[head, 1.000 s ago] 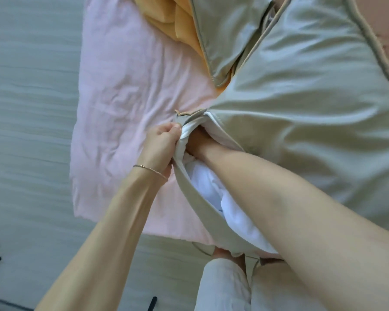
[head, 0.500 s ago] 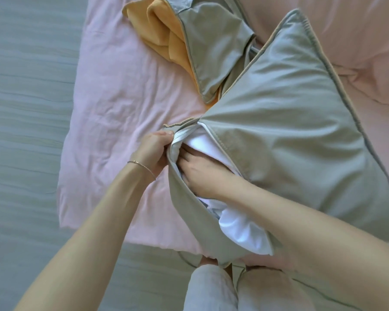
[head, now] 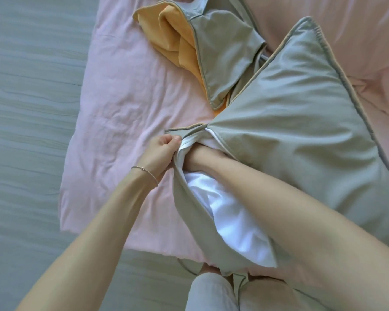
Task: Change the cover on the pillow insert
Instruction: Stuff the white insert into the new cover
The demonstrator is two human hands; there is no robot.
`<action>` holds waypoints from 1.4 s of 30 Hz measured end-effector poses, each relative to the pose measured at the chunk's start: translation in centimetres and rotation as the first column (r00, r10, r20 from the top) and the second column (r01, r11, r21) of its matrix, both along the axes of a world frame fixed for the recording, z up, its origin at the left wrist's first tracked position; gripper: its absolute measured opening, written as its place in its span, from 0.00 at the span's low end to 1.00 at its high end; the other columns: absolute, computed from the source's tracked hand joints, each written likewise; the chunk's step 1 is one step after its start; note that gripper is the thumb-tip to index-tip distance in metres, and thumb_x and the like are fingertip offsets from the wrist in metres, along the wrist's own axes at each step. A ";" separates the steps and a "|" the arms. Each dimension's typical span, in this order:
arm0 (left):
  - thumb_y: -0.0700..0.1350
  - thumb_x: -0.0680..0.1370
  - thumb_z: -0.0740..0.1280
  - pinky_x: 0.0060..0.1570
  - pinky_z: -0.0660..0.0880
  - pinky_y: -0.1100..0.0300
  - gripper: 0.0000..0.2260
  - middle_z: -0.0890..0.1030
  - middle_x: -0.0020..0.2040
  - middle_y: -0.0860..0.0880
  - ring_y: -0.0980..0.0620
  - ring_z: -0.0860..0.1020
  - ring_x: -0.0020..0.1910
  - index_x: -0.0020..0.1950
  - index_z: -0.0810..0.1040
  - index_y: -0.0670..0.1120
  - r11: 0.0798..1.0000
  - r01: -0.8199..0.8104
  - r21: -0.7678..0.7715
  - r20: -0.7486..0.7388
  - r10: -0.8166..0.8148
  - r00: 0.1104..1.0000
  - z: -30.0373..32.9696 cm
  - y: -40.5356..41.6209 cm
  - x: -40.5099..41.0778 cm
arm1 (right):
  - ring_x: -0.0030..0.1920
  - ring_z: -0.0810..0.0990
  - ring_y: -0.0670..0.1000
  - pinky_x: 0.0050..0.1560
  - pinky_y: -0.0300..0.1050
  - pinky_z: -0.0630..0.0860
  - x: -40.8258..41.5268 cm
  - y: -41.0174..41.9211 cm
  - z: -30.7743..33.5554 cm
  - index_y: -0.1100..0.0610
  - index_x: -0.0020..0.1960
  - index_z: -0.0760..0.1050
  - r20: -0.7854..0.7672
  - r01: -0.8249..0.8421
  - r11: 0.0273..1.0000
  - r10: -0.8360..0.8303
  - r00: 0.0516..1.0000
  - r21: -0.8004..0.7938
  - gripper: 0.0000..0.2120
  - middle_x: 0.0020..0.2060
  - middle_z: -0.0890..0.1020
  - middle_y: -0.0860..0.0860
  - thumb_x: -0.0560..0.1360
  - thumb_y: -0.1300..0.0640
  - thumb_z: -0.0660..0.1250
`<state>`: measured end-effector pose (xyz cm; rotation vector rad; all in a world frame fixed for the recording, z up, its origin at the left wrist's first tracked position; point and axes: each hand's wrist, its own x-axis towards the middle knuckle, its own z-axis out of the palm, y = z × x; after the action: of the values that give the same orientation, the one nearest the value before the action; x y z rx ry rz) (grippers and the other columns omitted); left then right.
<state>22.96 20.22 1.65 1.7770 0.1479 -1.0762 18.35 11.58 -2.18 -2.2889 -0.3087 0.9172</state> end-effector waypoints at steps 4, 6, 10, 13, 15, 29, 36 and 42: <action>0.39 0.80 0.58 0.29 0.68 0.64 0.13 0.73 0.26 0.51 0.57 0.70 0.26 0.37 0.74 0.43 0.999 -0.033 -0.024 -0.007 0.033 0.999 -0.5 -1.3 -0.7 | 0.61 0.74 0.52 0.64 0.38 0.67 -6.3 -1.7 0.9 0.71 0.62 0.71 0.046 0.095 0.995 -0.094 0.995 -0.018 0.22 0.69 0.67 0.54 0.81 0.59 0.46; 0.40 0.80 0.59 0.32 0.65 0.62 0.13 0.71 0.30 0.49 0.56 0.68 0.28 0.35 0.73 0.44 1.000 -0.001 0.009 0.085 0.000 0.996 -0.7 -2.2 -1.5 | 0.61 0.73 0.56 0.64 0.49 0.68 -9.5 -3.7 3.6 0.63 0.59 0.75 0.486 0.319 0.947 -0.296 0.822 0.037 0.17 0.58 0.77 0.55 0.78 0.58 0.54; 0.43 0.76 0.65 0.36 0.67 0.70 0.02 0.73 0.37 0.56 0.63 0.71 0.33 0.45 0.74 0.45 0.995 -0.012 0.100 0.376 -0.027 0.926 0.9 -4.0 -5.6 | 0.48 0.74 0.53 0.45 0.49 0.71 -17.1 -6.0 5.7 0.57 0.51 0.78 0.680 0.648 0.760 -0.497 0.539 0.041 0.11 0.46 0.79 0.53 0.74 0.53 0.62; 0.46 0.73 0.68 0.38 0.65 0.66 0.06 0.71 0.36 0.56 0.58 0.71 0.36 0.43 0.72 0.49 0.976 -0.111 0.188 0.561 -0.014 0.828 2.8 -3.8 -11.2 | 0.43 0.72 0.52 0.42 0.48 0.71 -20.9 -5.7 5.0 0.57 0.50 0.73 0.663 0.717 0.690 -0.583 0.470 0.099 0.10 0.42 0.78 0.54 0.73 0.52 0.64; 0.49 0.72 0.69 0.36 0.66 0.65 0.09 0.71 0.32 0.54 0.56 0.71 0.33 0.39 0.70 0.50 0.968 -0.097 0.232 0.573 -0.055 0.818 3.8 -3.3 -15.1 | 0.45 0.73 0.52 0.46 0.45 0.71 -22.5 -5.6 4.6 0.56 0.55 0.70 0.605 0.748 0.653 -0.645 0.467 0.118 0.15 0.45 0.79 0.54 0.72 0.50 0.64; 0.60 0.72 0.54 0.45 0.65 0.69 0.13 0.69 0.39 0.54 0.63 0.69 0.39 0.40 0.67 0.52 0.950 0.300 -0.086 0.606 -0.189 0.773 6.4 -7.7 -16.2 | 0.25 0.58 0.46 0.25 0.39 0.57 -21.9 -5.8 11.0 0.54 0.34 0.60 0.561 0.730 0.547 -0.782 0.271 0.410 0.12 0.23 0.61 0.45 0.74 0.58 0.58; 0.49 0.80 0.56 0.47 0.72 0.62 0.10 0.80 0.39 0.52 0.57 0.77 0.41 0.47 0.74 0.46 0.852 0.441 -0.283 0.290 -0.363 0.886 7.5 -14.0 -11.7 | 0.44 0.75 0.57 0.46 0.49 0.68 -23.6 -9.6 10.3 0.64 0.45 0.70 0.207 0.855 0.423 -0.904 0.375 0.299 0.08 0.41 0.79 0.59 0.75 0.59 0.57; 0.48 0.71 0.64 0.38 0.67 0.74 0.13 0.76 0.43 0.51 0.61 0.73 0.37 0.49 0.77 0.41 0.900 0.434 0.048 0.707 -0.337 0.621 1.8 -11.2 -16.1 | 0.39 0.79 0.60 0.41 0.48 0.74 -25.6 -12.5 4.7 0.64 0.46 0.79 0.491 0.828 0.560 -0.714 0.500 -0.030 0.18 0.38 0.81 0.60 0.68 0.59 0.53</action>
<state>6.87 9.04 3.45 2.0253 -0.8058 -0.5849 -7.28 -0.90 2.48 -2.4444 0.7131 -0.0535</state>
